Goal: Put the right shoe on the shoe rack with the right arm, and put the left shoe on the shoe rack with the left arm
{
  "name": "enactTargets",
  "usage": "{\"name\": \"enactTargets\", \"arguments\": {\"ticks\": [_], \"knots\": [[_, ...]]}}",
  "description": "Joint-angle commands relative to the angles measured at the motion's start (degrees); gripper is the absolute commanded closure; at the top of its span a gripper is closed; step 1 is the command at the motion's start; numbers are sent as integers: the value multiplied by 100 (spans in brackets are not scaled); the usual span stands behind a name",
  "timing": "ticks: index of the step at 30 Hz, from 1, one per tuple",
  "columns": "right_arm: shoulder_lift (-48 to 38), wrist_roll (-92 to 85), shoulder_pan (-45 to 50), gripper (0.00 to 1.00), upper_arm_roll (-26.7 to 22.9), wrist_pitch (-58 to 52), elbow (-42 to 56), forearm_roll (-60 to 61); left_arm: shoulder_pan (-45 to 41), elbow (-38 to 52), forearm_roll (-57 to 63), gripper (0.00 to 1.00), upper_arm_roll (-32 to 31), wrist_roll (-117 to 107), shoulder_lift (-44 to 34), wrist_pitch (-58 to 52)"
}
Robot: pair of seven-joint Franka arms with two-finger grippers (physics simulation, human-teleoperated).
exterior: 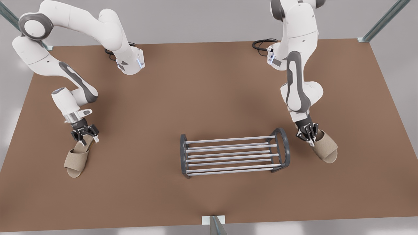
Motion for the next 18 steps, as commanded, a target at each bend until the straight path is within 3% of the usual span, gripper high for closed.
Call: {"name": "enactTargets", "arguments": {"ticks": [1,4,6,8,12,13,15,16,17,18], "knots": [[-112,-7113,-58,0,20,18,-126,-9,-739,9,10,76,808,-2498,2,1519],[-138,-7104,-102,0,20,18,-134,-9,-2258,18,10,76,2230,-2533,11,2125],[-244,-7025,-173,0,38,18,-187,-9,-3023,175,1,76,2732,-2533,11,2327],[-498,-6325,-173,0,125,18,-328,-9,-3279,632,10,76,2847,-2533,54,2696],[-622,-3318,424,0,161,-105,41,-203,-3279,1353,10,76,2549,-2533,46,2890],[-631,-2422,487,0,353,-447,155,-203,-3376,1450,1,76,2443,-2533,46,2890],[-561,-2121,144,0,1399,-1756,261,-229,-3376,1617,-17,76,2110,-2533,55,2882],[-262,-1269,-163,0,2155,-2908,358,-702,-3358,1617,-34,76,1969,-2533,89,2873],[72,57,-322,0,2726,-3769,446,-1976,-3341,1617,-43,76,1889,-2533,142,2864],[415,709,-410,0,3008,-4271,437,-2856,-3069,1617,-34,76,1565,-2533,178,2864]]}}
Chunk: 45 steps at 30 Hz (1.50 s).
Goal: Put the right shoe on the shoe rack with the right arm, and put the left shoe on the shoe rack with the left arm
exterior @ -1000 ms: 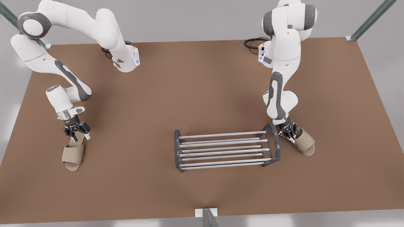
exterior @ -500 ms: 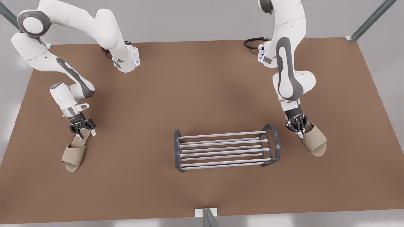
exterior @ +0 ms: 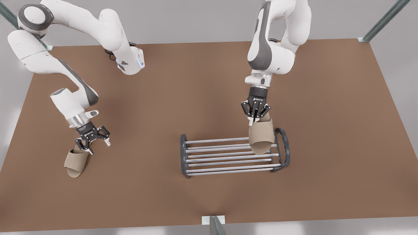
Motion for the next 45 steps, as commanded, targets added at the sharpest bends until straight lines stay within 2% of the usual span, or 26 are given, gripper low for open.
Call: {"name": "enactTargets", "arguments": {"ticks": [1,3,5,7,8,9,10,12,15,19,20,21,22,37,39,45], "knots": [[490,674,-152,0,519,-2870,25,-1834,372,11,-21,76,-425,-2533,125,200],[1052,2420,-381,0,582,-3371,-89,-3907,970,117,-21,76,-979,-2533,388,191],[1422,3669,-565,0,354,-3390,-150,-5138,1392,248,-21,76,-1392,-2533,468,174],[1580,4910,-680,0,-7,-3337,-160,-5738,1585,284,-21,76,-1542,-2533,547,165],[1528,4937,-697,0,-42,-2925,-54,-5738,1708,301,-12,76,-1647,-2525,556,156],[1536,5050,-663,0,-341,-2573,87,-5764,1735,293,-12,76,-1656,-2516,635,138],[1580,5613,-689,0,-429,-2634,51,-5887,1735,301,-12,76,-1691,-2525,696,138],[1668,6404,-873,0,-429,-2757,-133,-5878,1902,372,-12,76,-1858,-2525,714,138],[1659,6607,-847,0,-377,-2757,-212,-5510,2174,477,-21,76,-2113,-2525,767,130],[1668,6835,-1119,0,-297,-2713,-300,-4991,2253,504,-21,74,-2122,-2525,775,138],[1668,6827,-1154,0,-306,-2713,-300,-4982,2253,504,-12,56,-2122,-2516,775,138],[1668,6818,-1207,0,-297,-2713,-291,-4973,2253,504,-12,2,-2113,-2507,775,138],[1659,6809,-1269,0,-297,-2704,-291,-4956,2253,504,-12,0,-2122,-2507,775,138],[1615,6528,-1462,0,-139,-2608,-10,-4850,2017,196,172,0,-2034,-2533,775,332],[1624,6519,-1445,0,-148,-2608,16,-4850,1630,126,172,0,-1613,-2586,775,613],[1624,6440,-1348,0,-148,-2502,174,-4850,882,-138,427,0,-891,-2586,749,710]]}}
